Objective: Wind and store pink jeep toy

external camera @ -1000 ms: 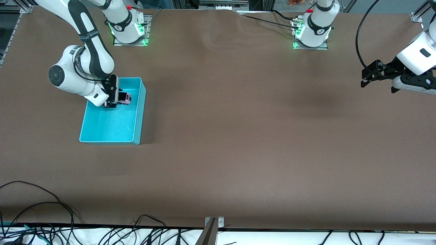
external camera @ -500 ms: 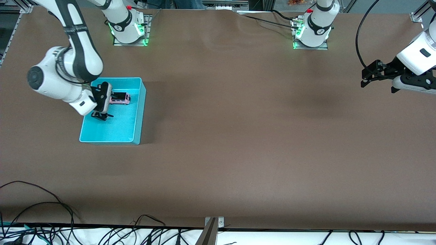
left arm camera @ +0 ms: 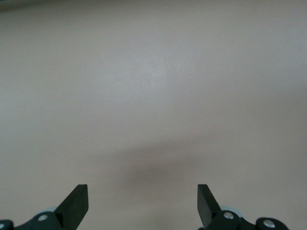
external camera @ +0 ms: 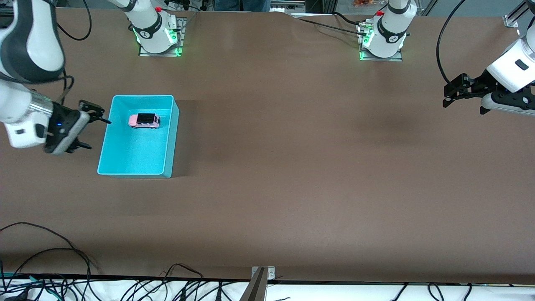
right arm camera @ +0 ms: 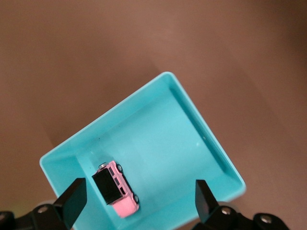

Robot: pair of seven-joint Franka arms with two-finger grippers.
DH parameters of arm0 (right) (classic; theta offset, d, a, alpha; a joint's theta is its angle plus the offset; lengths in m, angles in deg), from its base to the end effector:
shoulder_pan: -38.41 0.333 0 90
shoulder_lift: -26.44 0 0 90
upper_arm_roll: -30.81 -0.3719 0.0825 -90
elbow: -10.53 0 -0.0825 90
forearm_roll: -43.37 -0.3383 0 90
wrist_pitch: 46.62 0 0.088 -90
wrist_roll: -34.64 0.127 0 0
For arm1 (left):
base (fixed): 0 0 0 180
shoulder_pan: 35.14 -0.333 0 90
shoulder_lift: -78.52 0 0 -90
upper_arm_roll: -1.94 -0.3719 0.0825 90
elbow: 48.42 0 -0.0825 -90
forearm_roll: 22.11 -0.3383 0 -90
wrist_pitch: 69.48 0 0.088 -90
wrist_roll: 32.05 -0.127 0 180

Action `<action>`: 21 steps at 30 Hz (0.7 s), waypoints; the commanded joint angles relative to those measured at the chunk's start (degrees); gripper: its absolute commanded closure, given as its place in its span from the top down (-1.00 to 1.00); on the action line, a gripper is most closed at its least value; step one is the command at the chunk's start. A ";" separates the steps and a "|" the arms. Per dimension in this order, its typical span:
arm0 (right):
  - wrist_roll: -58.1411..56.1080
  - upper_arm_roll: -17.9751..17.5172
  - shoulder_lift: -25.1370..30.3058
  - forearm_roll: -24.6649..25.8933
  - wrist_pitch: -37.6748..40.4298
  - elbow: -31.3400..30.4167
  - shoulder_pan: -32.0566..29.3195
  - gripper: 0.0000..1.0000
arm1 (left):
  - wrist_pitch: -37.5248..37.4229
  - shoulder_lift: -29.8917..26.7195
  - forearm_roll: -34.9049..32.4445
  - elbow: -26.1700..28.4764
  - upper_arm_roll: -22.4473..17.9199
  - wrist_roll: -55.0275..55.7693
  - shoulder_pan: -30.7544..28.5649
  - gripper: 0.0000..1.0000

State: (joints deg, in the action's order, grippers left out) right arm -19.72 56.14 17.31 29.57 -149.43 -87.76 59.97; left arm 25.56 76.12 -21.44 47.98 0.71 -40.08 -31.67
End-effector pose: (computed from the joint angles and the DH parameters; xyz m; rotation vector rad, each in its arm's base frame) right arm 0.5646 0.0047 0.5401 -2.7179 -1.1886 -0.0369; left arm 0.5000 -0.0207 0.6414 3.1174 -0.2787 0.0293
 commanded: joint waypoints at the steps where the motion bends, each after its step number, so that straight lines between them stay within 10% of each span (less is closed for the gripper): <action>1: 17.85 -0.02 -0.81 3.69 8.40 8.98 -0.03 1.00 | -1.44 0.90 -1.12 -2.09 0.35 0.73 -0.05 1.00; 21: 53.04 -0.72 -0.28 15.47 16.32 19.63 2.00 1.00 | -1.44 0.90 -1.12 -2.09 0.35 0.73 -0.05 1.00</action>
State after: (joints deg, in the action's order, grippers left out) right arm 29.01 55.65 17.24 42.73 -135.10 -69.91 60.71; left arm 25.56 76.12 -21.44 47.98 0.71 -40.07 -31.67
